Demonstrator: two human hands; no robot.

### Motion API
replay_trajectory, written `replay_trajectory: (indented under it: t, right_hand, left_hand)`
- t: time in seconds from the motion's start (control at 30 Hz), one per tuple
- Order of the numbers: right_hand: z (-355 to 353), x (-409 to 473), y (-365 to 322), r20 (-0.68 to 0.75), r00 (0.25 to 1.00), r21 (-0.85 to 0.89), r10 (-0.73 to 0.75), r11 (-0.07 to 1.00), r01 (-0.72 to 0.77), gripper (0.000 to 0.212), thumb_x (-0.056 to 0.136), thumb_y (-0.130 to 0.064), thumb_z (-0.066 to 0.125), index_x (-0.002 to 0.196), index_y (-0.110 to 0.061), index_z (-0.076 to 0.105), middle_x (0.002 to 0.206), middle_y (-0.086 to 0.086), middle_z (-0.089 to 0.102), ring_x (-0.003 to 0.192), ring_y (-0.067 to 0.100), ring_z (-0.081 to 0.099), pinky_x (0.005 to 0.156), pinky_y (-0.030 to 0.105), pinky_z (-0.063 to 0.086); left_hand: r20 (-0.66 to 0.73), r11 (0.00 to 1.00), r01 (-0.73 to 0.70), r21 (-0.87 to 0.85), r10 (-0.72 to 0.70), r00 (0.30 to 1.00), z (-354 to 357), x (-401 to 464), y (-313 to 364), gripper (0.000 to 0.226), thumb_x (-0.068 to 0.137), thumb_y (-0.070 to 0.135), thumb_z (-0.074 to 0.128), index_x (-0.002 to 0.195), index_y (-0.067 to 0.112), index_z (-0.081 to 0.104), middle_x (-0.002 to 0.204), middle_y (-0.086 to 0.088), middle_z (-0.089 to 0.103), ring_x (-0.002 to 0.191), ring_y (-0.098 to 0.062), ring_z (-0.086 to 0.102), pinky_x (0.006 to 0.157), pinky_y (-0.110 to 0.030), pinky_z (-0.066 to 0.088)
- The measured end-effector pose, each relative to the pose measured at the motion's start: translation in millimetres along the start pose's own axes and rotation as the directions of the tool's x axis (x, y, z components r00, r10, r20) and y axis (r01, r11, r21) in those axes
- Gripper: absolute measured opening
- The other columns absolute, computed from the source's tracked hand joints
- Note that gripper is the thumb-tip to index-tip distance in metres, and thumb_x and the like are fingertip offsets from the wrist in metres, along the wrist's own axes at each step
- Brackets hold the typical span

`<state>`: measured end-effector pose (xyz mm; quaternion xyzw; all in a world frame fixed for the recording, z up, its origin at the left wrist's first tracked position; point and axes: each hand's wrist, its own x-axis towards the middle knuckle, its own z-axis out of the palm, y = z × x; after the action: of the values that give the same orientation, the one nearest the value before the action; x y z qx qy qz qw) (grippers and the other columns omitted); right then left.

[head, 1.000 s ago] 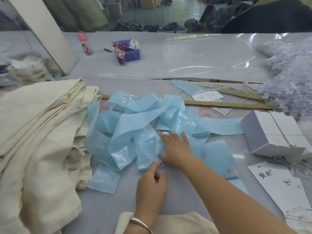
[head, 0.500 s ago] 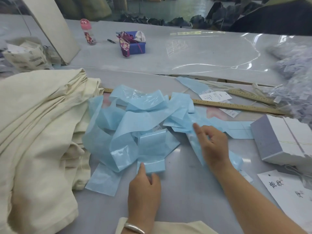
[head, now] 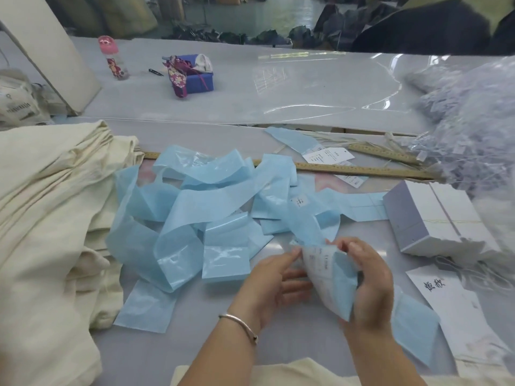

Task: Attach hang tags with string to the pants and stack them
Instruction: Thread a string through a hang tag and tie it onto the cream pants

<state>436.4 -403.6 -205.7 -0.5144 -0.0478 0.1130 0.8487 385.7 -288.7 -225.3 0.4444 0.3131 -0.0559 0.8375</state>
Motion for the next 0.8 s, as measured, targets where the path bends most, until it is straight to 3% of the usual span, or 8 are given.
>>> replay_trajectory:
  t: [0.1, 0.27, 0.43, 0.57, 0.8]
  right_hand:
    - [-10, 9, -6, 0.020, 0.979, 0.211, 0.205, 0.956, -0.205, 0.021, 0.070, -0.027, 0.051, 0.073, -0.007, 0.056, 0.079, 0.014, 0.055, 0.073, 0.029, 0.057, 0.065, 0.035, 0.048]
    - [-18, 11, -1, -0.033, 0.984, 0.240, 0.177, 0.957, -0.164, 0.039, 0.083, -0.020, 0.041, 0.053, -0.019, 0.065, 0.064, -0.002, 0.065, 0.063, 0.017, 0.066, 0.064, 0.032, 0.048]
    - [-21, 10, 5, 0.012, 0.976, 0.304, 0.219, 0.929, -0.212, 0.021, 0.071, -0.029, 0.051, 0.057, -0.021, 0.065, 0.066, 0.001, 0.062, 0.067, 0.020, 0.064, 0.068, 0.035, 0.047]
    - [-22, 11, 7, 0.016, 0.965, 0.294, 0.261, 0.921, -0.253, 0.019, 0.071, -0.030, 0.051, 0.065, -0.019, 0.066, 0.074, 0.006, 0.063, 0.075, 0.027, 0.061, 0.075, 0.039, 0.044]
    - [-27, 11, 4, -0.015, 0.965, 0.211, 0.260, 0.945, -0.251, 0.014, 0.065, -0.025, 0.056, 0.068, -0.013, 0.064, 0.077, 0.012, 0.058, 0.079, 0.029, 0.056, 0.077, 0.042, 0.041]
  left_hand:
    - [0.061, 0.999, 0.023, -0.025, -0.022, 0.998, 16, 5, -3, 0.042, 0.091, 0.036, 0.064, 0.120, 0.005, 0.063, 0.102, -0.018, 0.073, 0.077, -0.027, 0.070, 0.069, -0.036, 0.059]
    - [-0.088, 0.996, -0.083, 0.015, 0.084, 0.993, 27, 10, -10, 0.040, 0.086, 0.030, 0.072, 0.116, 0.007, 0.060, 0.112, -0.012, 0.071, 0.068, -0.015, 0.068, 0.055, -0.023, 0.053]
    - [-0.106, 0.991, -0.119, 0.067, 0.126, 0.986, 24, 9, -8, 0.042, 0.083, 0.032, 0.075, 0.115, 0.010, 0.060, 0.102, -0.004, 0.071, 0.075, -0.014, 0.069, 0.059, -0.024, 0.053]
    - [-0.108, 0.990, -0.128, 0.065, 0.134, 0.985, 23, 8, -7, 0.042, 0.081, 0.031, 0.076, 0.114, 0.009, 0.061, 0.110, -0.010, 0.070, 0.073, -0.013, 0.069, 0.058, -0.022, 0.053]
    - [-0.122, 0.977, -0.139, 0.162, 0.160, 0.980, 28, 0, -5, 0.040, 0.083, 0.036, 0.073, 0.114, 0.013, 0.062, 0.113, -0.009, 0.069, 0.086, -0.017, 0.069, 0.066, -0.028, 0.057]
